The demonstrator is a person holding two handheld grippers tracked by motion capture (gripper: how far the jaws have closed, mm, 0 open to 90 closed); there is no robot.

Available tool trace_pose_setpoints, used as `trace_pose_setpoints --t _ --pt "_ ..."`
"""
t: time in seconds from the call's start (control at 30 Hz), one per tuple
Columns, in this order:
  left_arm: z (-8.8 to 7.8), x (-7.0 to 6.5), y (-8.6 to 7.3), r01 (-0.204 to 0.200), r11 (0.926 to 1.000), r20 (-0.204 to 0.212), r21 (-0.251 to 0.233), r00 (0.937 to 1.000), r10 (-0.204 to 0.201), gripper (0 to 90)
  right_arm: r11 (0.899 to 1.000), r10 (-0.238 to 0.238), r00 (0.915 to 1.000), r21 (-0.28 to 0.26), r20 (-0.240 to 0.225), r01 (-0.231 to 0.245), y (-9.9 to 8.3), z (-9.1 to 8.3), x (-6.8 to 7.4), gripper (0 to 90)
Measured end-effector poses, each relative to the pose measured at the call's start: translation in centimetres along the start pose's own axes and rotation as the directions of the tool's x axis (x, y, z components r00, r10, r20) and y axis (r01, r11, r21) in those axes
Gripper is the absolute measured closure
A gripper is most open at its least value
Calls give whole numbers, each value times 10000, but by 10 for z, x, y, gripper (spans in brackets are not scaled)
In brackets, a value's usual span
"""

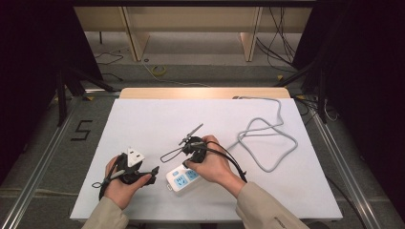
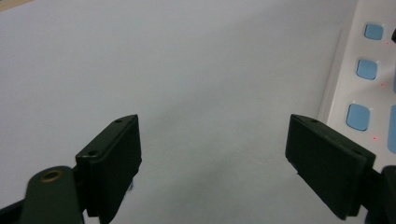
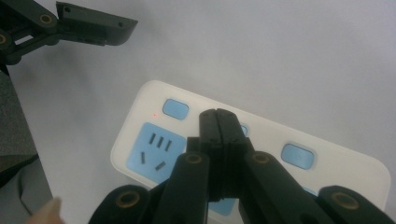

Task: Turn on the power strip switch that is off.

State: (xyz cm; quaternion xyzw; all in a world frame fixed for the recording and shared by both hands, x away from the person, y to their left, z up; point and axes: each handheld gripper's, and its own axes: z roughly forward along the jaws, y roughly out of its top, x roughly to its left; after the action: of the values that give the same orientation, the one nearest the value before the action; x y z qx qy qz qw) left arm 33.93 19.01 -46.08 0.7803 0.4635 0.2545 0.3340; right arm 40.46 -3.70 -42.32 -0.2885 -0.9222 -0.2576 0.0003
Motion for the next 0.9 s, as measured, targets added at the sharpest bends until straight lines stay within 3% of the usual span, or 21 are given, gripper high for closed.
trace_pose_setpoints --t 0.9 --pt "0 -1 0 8 10000 -23 -25 10000 -8 181 9982 431 9984 -429 353 -416 -37 -30 -27 900"
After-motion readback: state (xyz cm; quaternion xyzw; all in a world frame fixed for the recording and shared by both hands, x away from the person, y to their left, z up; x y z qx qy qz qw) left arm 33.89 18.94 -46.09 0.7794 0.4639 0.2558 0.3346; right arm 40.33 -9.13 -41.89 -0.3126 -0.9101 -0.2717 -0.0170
